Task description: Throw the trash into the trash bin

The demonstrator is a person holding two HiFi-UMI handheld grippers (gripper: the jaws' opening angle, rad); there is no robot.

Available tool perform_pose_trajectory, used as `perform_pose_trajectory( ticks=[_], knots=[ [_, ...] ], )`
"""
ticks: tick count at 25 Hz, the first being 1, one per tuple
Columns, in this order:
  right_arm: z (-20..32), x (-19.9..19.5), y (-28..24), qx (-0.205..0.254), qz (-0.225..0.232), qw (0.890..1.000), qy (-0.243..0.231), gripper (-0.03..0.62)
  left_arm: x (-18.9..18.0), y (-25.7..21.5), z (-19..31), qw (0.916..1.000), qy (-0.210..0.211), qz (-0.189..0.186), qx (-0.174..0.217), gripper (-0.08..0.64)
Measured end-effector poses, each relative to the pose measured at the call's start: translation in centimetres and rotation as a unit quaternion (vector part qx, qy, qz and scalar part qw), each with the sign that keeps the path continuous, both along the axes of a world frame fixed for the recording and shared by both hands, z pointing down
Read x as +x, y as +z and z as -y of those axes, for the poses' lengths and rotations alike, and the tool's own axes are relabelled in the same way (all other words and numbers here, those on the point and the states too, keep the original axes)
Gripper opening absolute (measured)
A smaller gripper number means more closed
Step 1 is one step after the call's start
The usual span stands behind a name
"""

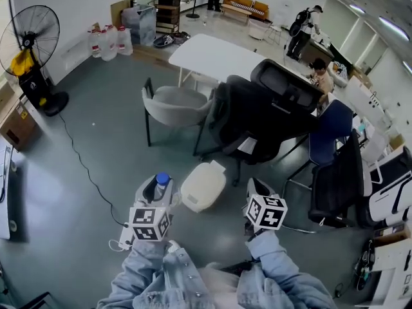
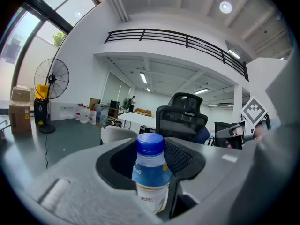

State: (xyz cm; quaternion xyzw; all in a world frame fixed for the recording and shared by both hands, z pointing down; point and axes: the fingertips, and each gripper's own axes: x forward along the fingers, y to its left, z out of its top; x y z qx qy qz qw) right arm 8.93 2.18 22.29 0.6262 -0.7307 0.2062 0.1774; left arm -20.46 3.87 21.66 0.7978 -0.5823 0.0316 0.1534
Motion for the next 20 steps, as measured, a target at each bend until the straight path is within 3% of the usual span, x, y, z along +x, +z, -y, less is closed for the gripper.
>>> perform_pose_trajectory(
  ticks=[8,20],
  knots=[
    [2.5,0.2,2.5,-0.033,-0.001,0.999,0.019,0.003,-2.1,2.5,3.4,0.9997,-0.007,-0.004,-0.023,0.187],
    [8.8,-1.5,4.8,-0.043,-0.028,0.997,-0.058,0.003,-2.5,5.5,5.6,0.9972,-0.05,0.003,-0.056,0.187]
  ],
)
